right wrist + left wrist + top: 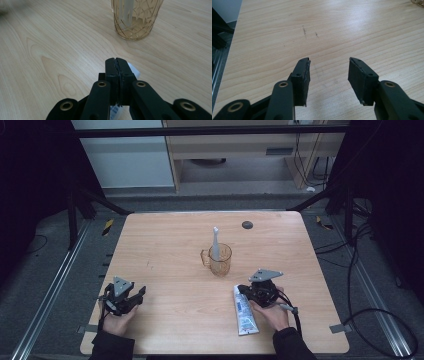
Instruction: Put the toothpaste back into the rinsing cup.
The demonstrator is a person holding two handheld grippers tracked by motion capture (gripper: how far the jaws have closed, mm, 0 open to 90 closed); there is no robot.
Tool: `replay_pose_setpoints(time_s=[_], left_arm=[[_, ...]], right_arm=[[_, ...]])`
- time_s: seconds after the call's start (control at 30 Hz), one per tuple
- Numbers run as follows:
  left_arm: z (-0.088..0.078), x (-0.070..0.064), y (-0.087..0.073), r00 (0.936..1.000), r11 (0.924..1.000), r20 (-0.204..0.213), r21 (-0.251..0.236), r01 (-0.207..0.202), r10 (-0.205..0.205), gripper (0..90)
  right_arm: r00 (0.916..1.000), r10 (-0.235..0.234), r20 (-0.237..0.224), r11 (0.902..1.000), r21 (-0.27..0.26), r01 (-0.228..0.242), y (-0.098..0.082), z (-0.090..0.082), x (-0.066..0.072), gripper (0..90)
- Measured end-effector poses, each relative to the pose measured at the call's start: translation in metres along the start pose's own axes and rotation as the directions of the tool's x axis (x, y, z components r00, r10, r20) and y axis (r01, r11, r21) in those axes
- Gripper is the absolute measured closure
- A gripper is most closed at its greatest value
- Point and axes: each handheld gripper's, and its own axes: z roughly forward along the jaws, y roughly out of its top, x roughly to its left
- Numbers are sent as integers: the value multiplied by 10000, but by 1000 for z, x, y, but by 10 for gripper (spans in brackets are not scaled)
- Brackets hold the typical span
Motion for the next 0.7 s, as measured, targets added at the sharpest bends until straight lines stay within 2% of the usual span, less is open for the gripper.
replay_pose_setpoints(time_s=[0.4, 0.6, 0.7], left_arm=[[1, 0, 0, 10000, 10000, 12, 9, -30, 30, 512], [1, 0, 0, 10000, 10000, 16, 16, -29, 29, 512], [1, 0, 0, 10000, 10000, 17, 24, -37, 37, 512]], right_arm=[[9995, -189, -242, 9990, 403, 198, 5, 23, 8, 888], [9995, -273, -168, 9986, 446, 281, 5, 26, 8, 895], [9992, -371, 134, 9981, 492, 364, 5, 24, 6, 897]])
